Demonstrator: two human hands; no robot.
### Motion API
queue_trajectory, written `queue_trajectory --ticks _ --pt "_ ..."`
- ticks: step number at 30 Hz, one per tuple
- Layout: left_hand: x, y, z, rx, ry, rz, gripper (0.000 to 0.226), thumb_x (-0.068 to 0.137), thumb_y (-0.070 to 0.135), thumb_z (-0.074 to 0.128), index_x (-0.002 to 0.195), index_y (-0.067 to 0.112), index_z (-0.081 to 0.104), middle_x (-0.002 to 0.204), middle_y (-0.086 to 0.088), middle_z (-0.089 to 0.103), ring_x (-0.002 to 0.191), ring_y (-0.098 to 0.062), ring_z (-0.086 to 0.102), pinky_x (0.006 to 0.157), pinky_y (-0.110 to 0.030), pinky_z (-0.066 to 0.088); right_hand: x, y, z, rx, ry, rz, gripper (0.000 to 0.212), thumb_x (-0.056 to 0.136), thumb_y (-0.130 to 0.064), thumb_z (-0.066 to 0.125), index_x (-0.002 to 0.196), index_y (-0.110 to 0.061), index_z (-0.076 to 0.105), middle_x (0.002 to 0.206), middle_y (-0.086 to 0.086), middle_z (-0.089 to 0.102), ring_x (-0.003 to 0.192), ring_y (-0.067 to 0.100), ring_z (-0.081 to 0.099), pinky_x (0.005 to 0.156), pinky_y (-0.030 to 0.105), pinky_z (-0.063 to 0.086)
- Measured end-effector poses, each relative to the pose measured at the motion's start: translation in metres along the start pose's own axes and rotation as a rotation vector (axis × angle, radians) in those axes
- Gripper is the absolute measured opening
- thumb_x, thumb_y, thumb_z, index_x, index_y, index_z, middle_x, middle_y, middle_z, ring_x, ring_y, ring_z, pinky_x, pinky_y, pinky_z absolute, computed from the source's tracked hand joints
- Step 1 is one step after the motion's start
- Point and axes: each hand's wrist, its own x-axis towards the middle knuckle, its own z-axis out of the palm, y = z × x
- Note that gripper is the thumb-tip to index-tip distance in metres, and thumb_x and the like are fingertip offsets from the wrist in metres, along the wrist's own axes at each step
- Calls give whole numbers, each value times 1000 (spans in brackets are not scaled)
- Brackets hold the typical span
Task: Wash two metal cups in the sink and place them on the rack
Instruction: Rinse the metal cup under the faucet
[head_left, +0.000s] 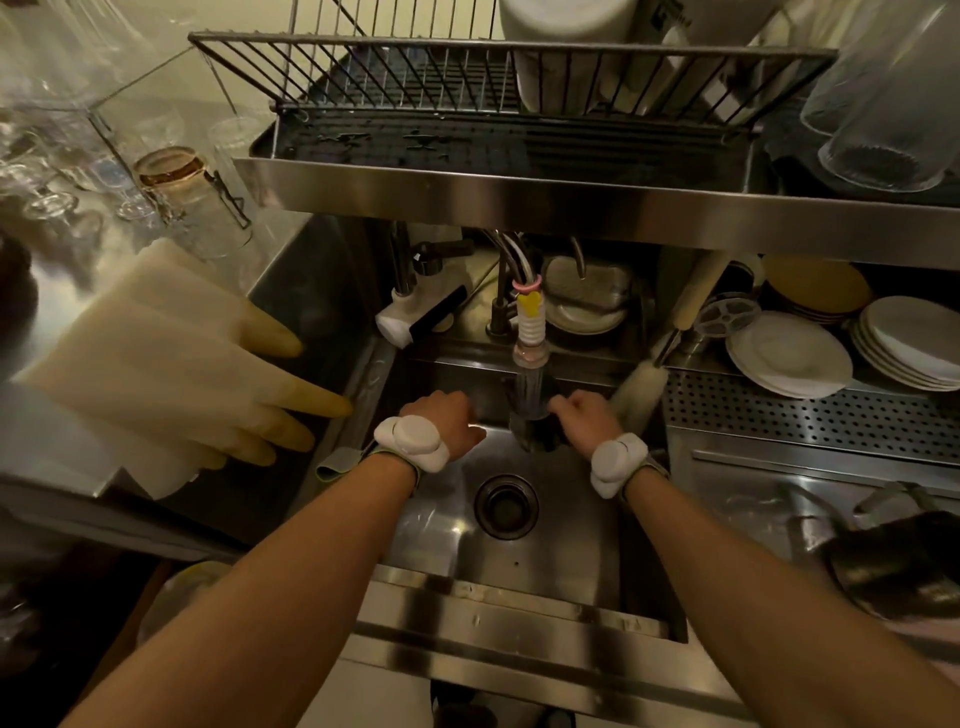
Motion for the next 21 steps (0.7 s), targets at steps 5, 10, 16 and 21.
queue_trajectory --ticks 5,10,16,21 --pt "3 -7 -1 -11 -31 -15 38 89 45 54 119 24 63 129 -9 59 115 -32 58 95 -39 49 1 13 9 78 11 13 33 90 -24 53 60 -13 45 69 10 46 72 25 48 70 38 40" --pt "1 -11 -1 -14 -32 -12 37 87 46 56 116 24 66 124 -9 63 111 -32 61 93 -39 51 3 6 9 70 31 -7 37 91 -24 52 57 -13 43 61 3 43 62 19 44 68 33 34" --pt "-1 -10 -4 -13 -24 -16 36 87 46 56 117 27 64 125 -8 63 112 -32 60 94 -39 50 9 11 4 68 22 2 31 90 -25 54 61 -15 47 63 2 47 67 21 48 67 33 38" --pt "-2 -7 -2 -11 -39 -18 39 88 44 55 122 25 61 129 -9 60 114 -31 59 94 -38 50 7 6 8 95 -8 -14 31 90 -23 53 62 -12 45 63 4 44 61 17 43 59 30 34"
